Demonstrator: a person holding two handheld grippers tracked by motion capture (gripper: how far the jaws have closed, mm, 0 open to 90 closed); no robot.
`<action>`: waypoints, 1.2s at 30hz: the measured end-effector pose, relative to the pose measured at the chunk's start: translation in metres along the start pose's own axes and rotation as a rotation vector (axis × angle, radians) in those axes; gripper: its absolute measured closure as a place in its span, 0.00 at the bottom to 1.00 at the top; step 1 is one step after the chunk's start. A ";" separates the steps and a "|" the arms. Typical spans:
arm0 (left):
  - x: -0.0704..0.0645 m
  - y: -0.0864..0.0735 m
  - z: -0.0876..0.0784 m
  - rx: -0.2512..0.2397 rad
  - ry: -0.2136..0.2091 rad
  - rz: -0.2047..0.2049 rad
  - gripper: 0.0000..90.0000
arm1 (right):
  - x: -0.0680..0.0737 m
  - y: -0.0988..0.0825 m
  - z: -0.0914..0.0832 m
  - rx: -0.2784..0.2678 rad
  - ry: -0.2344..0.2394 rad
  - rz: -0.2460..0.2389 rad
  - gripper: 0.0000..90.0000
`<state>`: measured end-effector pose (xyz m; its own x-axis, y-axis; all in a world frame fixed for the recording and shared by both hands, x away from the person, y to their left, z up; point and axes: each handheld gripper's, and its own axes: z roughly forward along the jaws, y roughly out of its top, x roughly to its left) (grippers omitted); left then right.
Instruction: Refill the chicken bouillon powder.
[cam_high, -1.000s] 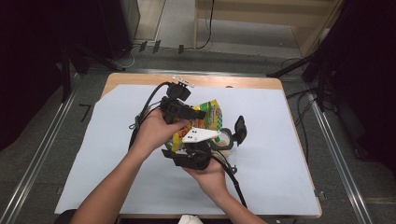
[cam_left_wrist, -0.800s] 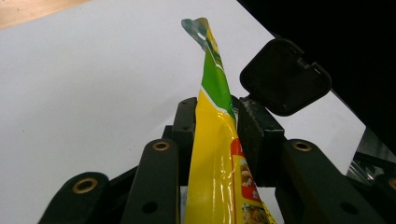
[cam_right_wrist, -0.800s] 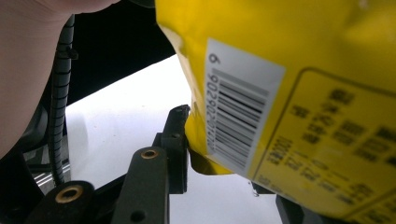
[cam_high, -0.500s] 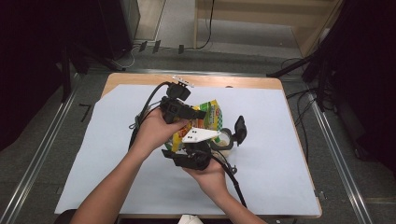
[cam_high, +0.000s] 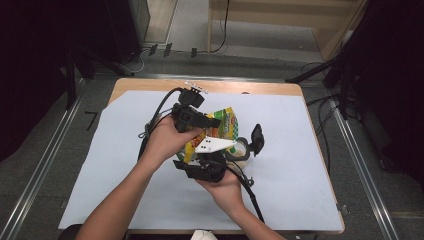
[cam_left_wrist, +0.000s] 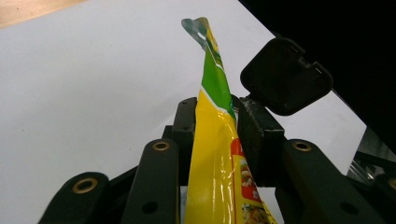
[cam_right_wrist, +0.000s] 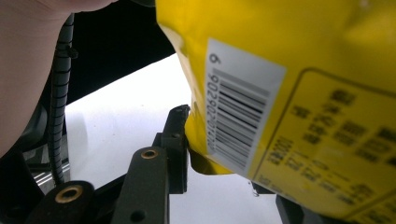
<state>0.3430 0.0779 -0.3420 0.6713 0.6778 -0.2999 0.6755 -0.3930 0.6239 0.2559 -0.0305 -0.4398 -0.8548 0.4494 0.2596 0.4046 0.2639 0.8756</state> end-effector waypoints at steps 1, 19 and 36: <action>0.000 0.000 0.000 0.001 0.000 0.000 0.78 | 0.000 0.000 0.000 0.000 0.000 0.001 0.74; 0.001 0.000 0.000 0.004 -0.003 -0.004 0.78 | 0.001 0.000 0.000 0.004 -0.006 -0.006 0.74; 0.001 0.001 0.000 0.003 -0.004 -0.006 0.78 | 0.002 0.000 0.000 0.006 -0.017 -0.023 0.74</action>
<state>0.3437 0.0781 -0.3417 0.6684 0.6777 -0.3066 0.6805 -0.3907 0.6199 0.2538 -0.0296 -0.4388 -0.8581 0.4576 0.2327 0.3873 0.2794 0.8786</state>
